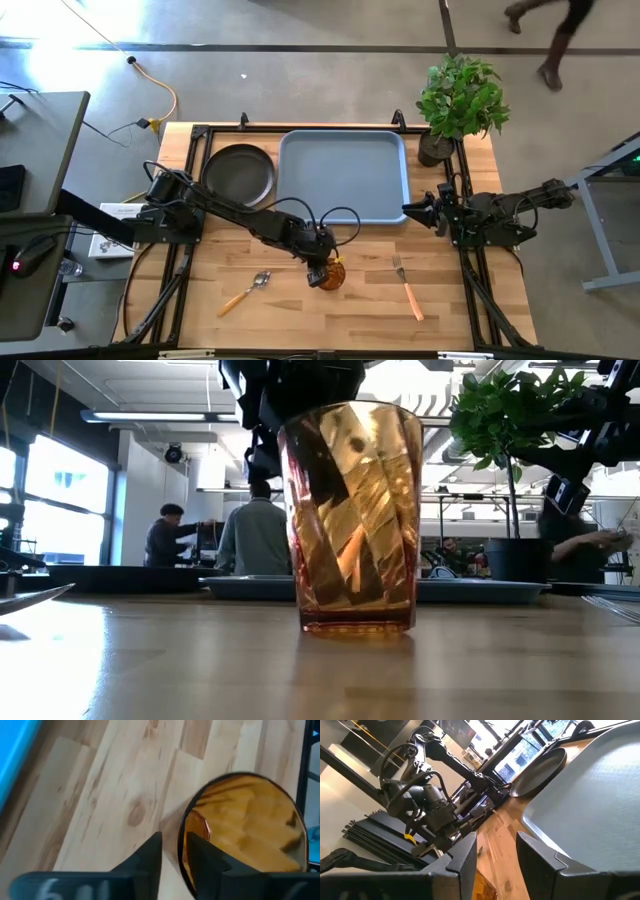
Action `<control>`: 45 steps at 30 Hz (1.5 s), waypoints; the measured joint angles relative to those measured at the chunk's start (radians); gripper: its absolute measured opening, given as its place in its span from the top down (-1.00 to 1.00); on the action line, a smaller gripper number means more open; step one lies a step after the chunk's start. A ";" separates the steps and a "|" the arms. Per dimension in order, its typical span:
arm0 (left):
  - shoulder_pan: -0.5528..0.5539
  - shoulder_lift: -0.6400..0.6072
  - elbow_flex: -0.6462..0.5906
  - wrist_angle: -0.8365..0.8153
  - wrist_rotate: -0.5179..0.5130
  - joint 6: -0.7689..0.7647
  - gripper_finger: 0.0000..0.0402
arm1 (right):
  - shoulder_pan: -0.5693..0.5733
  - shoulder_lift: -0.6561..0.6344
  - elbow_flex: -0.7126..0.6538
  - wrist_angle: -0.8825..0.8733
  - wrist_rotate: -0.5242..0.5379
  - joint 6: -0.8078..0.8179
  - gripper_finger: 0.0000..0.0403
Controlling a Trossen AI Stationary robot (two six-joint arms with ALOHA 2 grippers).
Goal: Pick and place plate/cup/fork/spoon on tray
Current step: Put the brown glass on the gray serving tray
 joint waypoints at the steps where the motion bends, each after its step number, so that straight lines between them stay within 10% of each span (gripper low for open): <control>1: 0.000 0.000 0.000 0.000 -0.007 0.000 0.70 | 0.000 0.000 0.000 0.000 0.000 0.000 0.36; 23: 0.080 -0.057 0.014 -0.006 -0.010 0.097 0.98 | 0.000 -0.001 -0.001 0.003 0.007 0.044 0.36; 45: 0.589 -0.197 0.015 -0.032 -0.116 0.353 0.97 | 0.000 0.014 -0.001 0.003 0.067 0.039 0.36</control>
